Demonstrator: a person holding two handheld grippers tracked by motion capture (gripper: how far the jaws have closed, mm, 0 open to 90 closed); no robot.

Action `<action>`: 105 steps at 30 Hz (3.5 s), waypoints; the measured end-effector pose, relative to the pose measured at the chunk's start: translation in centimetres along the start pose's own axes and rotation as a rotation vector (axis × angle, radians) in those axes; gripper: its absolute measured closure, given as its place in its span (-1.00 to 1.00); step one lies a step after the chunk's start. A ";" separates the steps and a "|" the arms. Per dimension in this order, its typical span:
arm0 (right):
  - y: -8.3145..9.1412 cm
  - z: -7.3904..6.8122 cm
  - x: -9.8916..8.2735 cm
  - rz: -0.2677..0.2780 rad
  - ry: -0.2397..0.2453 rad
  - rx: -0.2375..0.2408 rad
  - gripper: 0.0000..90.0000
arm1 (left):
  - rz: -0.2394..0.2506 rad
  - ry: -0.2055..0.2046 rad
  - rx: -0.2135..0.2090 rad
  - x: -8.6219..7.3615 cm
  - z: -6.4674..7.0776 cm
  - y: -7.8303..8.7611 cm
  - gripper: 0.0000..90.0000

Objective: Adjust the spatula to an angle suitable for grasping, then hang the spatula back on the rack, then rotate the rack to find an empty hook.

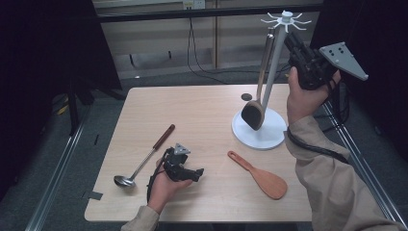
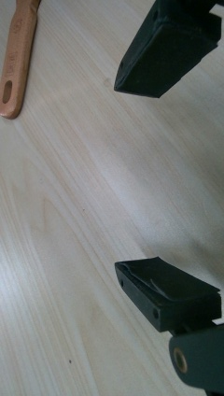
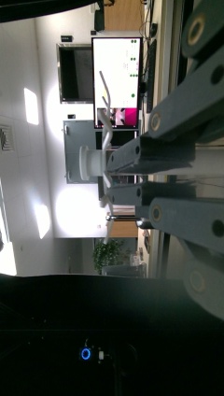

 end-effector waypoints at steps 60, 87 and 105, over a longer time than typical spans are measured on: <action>11.0 -4.4 -15.0 -0.364 -0.040 0.206 -0.89 | 0.028 -0.012 0.020 0.7 -0.3 0.2 -0.74; 12.8 -4.4 -16.7 -0.427 -0.038 0.246 -1.00 | 0.082 0.046 0.130 3.1 -5.7 1.9 -0.06; 12.8 -4.8 -16.5 -0.428 -0.027 0.273 -1.00 | 0.091 0.119 0.290 3.3 -11.2 2.8 1.00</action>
Point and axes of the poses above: each handheld gripper's, and its own axes: y roughly backward along the jaws, x roughly out of its top, z roughly to its right, the point moved 8 cm from there along -y, roughly forward along the jaws, and after that the axes turned 9 degrees about z, right-handed, at the moved point
